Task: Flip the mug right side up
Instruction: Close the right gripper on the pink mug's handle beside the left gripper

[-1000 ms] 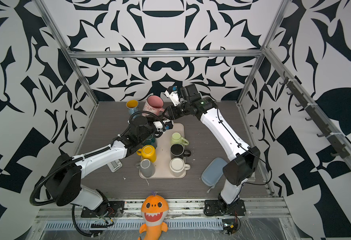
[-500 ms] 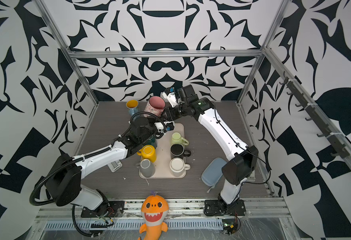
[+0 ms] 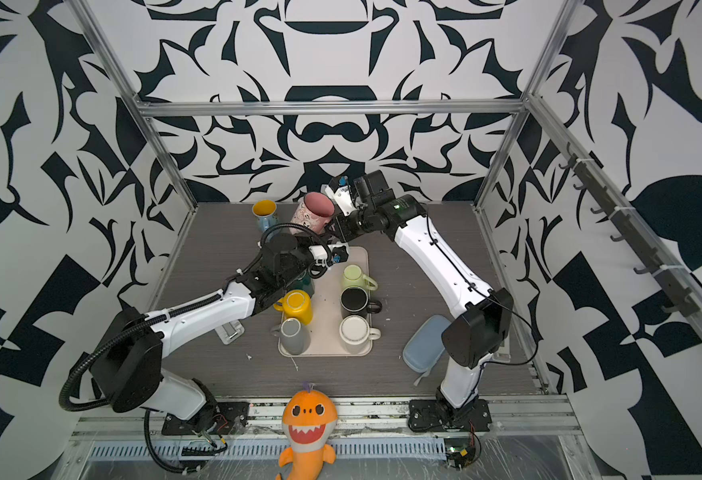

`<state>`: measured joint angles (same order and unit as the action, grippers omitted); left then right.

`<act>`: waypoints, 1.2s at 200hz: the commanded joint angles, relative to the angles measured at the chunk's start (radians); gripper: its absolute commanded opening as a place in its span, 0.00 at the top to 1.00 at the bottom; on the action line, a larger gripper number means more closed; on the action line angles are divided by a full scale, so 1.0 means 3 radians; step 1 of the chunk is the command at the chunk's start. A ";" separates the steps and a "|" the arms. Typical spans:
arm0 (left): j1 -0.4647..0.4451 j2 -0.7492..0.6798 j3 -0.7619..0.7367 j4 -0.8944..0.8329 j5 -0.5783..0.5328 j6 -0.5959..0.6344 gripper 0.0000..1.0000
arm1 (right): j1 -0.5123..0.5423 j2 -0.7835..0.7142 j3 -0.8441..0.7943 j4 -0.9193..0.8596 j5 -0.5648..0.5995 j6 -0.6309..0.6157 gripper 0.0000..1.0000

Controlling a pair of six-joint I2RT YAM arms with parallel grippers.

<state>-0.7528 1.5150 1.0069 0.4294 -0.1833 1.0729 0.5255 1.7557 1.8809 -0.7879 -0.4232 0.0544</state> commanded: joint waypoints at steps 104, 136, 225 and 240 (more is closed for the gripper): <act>-0.0040 0.0032 0.0083 0.1021 -0.0305 0.0094 0.54 | 0.0111 -0.0311 -0.0263 0.0345 0.0192 0.0267 1.00; -0.0042 0.0052 0.0048 0.1130 -0.0370 0.0145 0.42 | 0.0115 -0.0415 -0.0366 0.0470 0.0309 0.0319 1.00; -0.0042 -0.0078 -0.0068 0.1159 -0.0524 0.0217 0.30 | 0.0089 -0.0369 -0.0324 0.0458 0.0750 0.0388 1.00; -0.0041 -0.0090 -0.0088 0.1151 -0.0564 0.0241 0.29 | 0.0069 -0.0352 -0.0303 0.0448 0.0780 0.0394 1.00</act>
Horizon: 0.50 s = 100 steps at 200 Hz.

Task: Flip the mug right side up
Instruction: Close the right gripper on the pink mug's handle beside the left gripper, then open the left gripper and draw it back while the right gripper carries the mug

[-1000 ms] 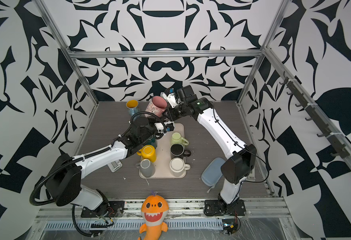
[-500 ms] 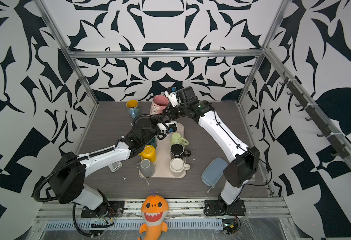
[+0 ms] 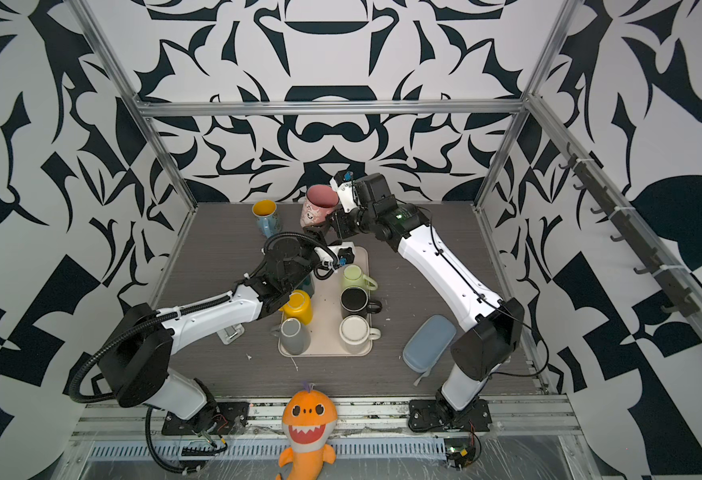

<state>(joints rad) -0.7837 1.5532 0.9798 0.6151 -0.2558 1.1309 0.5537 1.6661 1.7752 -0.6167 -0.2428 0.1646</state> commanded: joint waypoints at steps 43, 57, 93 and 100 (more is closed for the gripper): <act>0.0063 -0.0273 -0.0055 0.0522 -0.0452 0.0115 0.28 | -0.0102 -0.0033 0.0060 -0.0055 0.0247 0.0080 1.00; 0.0066 -0.0298 -0.0080 0.0522 -0.0520 0.0130 0.27 | -0.0126 0.0000 0.0084 -0.0007 0.0266 0.0104 1.00; 0.0103 -0.0441 -0.0161 0.0465 -0.0663 0.0010 0.27 | -0.0148 0.0213 0.0227 0.0161 0.0299 0.0149 1.00; 0.0116 -0.0471 -0.0170 0.0435 -0.0679 -0.0057 0.27 | -0.0144 0.0269 0.0269 0.0200 0.0303 0.0152 1.00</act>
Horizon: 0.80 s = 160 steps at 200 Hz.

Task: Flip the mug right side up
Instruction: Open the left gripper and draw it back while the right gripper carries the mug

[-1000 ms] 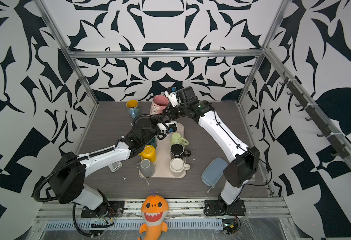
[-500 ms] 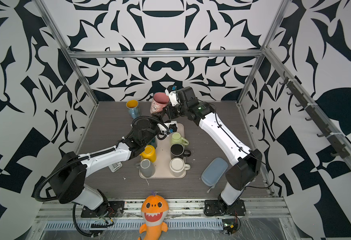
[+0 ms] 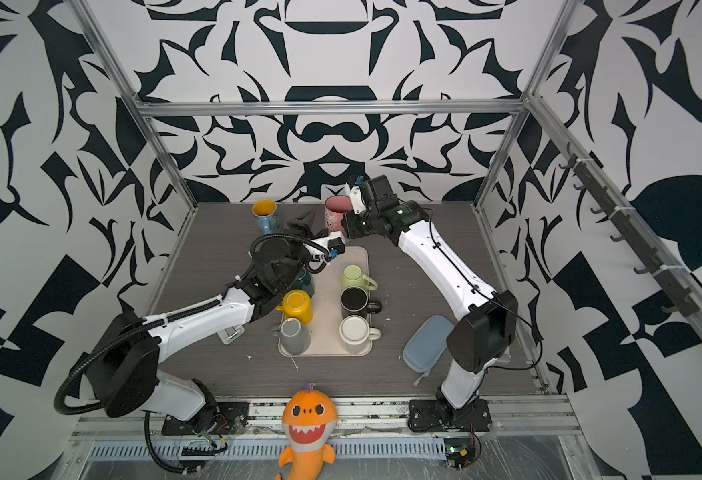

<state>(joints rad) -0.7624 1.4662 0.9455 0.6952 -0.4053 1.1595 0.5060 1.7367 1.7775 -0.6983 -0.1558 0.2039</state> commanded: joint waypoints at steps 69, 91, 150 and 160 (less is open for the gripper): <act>0.0253 -0.0565 -0.0084 -0.0305 -0.0444 -0.1116 0.27 | 0.0014 0.0639 0.0648 0.0969 -0.0067 0.0100 1.00; 0.0425 -0.0742 -0.0026 -0.0734 -0.0382 -0.1686 0.27 | 0.0019 0.0806 0.0718 0.1200 -0.0160 0.0121 1.00; 0.1010 -0.0850 0.0211 -0.1702 0.0075 -0.3239 0.27 | 0.0054 0.1295 0.0993 0.1599 -0.0273 0.0002 1.00; 0.1041 -0.0853 0.0213 -0.1751 0.0106 -0.3382 0.27 | 0.0066 0.1354 0.0998 0.1703 -0.0250 -0.0042 1.00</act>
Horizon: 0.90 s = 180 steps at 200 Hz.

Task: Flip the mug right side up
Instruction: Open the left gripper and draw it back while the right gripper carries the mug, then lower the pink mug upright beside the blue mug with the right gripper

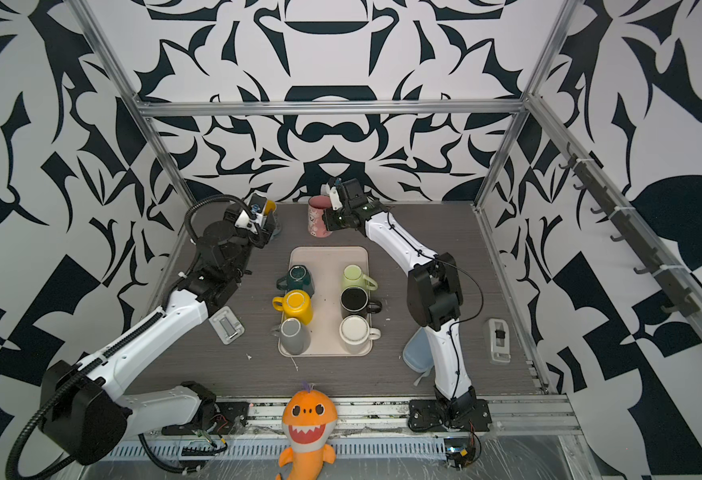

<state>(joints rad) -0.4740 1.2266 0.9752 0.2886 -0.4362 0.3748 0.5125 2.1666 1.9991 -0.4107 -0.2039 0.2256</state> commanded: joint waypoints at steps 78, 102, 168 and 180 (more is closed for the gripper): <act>0.0291 -0.0141 0.0053 -0.0650 0.0414 -0.1419 0.28 | 0.0172 0.0330 0.0597 0.0940 0.0098 -0.0382 1.00; 0.0332 -0.0206 -0.0006 -0.0658 0.0454 -0.1472 0.27 | 0.0222 0.0462 0.0773 0.0902 0.0143 -0.0464 1.00; 0.0372 -0.0294 -0.0009 -0.0747 0.0460 -0.1372 0.28 | 0.0309 0.0918 0.1364 0.0643 0.0314 -0.0536 1.00; 0.0374 -0.0321 -0.0030 -0.0747 0.0456 -0.1372 0.28 | 0.0311 0.0964 0.1422 0.0636 0.0322 -0.0531 1.00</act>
<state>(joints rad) -0.3668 1.1660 0.9794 0.0738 -0.3065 -0.0284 0.5983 2.4928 2.3287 -0.3378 -0.1295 0.0811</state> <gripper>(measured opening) 0.724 0.170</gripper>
